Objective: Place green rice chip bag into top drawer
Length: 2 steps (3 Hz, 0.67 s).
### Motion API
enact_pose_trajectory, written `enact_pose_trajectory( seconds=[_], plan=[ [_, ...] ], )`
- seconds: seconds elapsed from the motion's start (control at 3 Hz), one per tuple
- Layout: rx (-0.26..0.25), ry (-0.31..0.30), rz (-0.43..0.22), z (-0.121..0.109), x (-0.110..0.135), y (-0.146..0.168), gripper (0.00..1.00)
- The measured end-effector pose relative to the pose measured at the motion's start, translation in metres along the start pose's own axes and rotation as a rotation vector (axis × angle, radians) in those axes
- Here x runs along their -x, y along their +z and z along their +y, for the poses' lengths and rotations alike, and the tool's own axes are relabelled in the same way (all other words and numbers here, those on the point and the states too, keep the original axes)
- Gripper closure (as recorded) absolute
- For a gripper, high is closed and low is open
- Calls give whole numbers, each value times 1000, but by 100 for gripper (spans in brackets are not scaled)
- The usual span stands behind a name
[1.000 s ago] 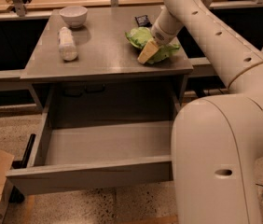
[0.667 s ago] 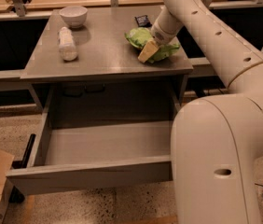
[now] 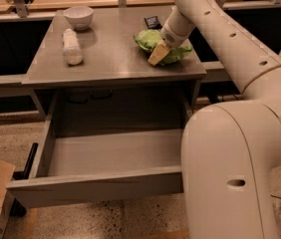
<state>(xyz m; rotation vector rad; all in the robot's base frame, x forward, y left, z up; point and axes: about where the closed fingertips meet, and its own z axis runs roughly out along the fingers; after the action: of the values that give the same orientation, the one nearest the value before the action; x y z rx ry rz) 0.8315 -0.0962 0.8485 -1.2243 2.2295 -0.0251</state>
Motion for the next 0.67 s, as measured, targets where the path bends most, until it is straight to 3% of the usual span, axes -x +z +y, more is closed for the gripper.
enact_pose_trajectory(
  seconds=[0.33,0.67],
  plan=[
    [3,4,4,1,-2,-1,16],
    [3,4,4,1,-2,-1,17]
  ],
)
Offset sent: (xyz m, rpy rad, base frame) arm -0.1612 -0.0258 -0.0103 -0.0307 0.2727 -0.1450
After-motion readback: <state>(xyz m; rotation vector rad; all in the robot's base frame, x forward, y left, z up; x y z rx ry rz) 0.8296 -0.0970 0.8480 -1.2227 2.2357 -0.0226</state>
